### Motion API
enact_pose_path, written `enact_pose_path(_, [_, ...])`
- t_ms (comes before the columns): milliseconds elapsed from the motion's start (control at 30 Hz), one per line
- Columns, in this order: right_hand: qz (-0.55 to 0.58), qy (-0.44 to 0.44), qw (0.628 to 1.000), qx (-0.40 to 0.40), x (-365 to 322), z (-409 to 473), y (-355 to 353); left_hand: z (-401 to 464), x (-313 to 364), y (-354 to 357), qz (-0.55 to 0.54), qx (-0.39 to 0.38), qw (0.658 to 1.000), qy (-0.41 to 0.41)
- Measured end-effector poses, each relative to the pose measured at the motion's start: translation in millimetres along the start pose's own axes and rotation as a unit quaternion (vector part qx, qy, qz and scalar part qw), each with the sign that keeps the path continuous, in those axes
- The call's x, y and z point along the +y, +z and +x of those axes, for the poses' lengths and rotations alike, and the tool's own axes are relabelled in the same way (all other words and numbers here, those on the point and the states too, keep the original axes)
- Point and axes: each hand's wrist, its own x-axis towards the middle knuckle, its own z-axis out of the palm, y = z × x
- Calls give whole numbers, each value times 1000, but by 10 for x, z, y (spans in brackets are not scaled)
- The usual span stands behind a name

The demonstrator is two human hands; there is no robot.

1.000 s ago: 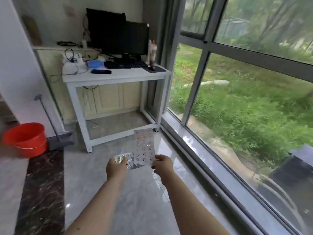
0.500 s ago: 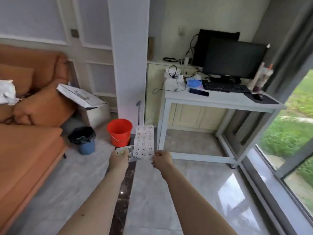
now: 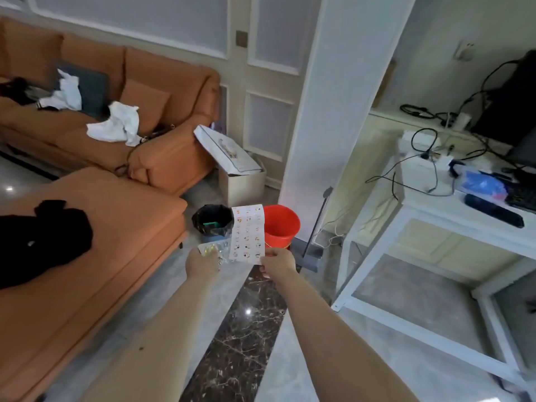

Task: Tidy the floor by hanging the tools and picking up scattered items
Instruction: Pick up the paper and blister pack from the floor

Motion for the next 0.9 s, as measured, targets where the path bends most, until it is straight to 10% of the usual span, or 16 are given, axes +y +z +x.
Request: enact_pose_path(900, [-13, 74, 997, -21, -1397, 3701, 1562, 3977, 1027, 717, -39, 8, 994, -100])
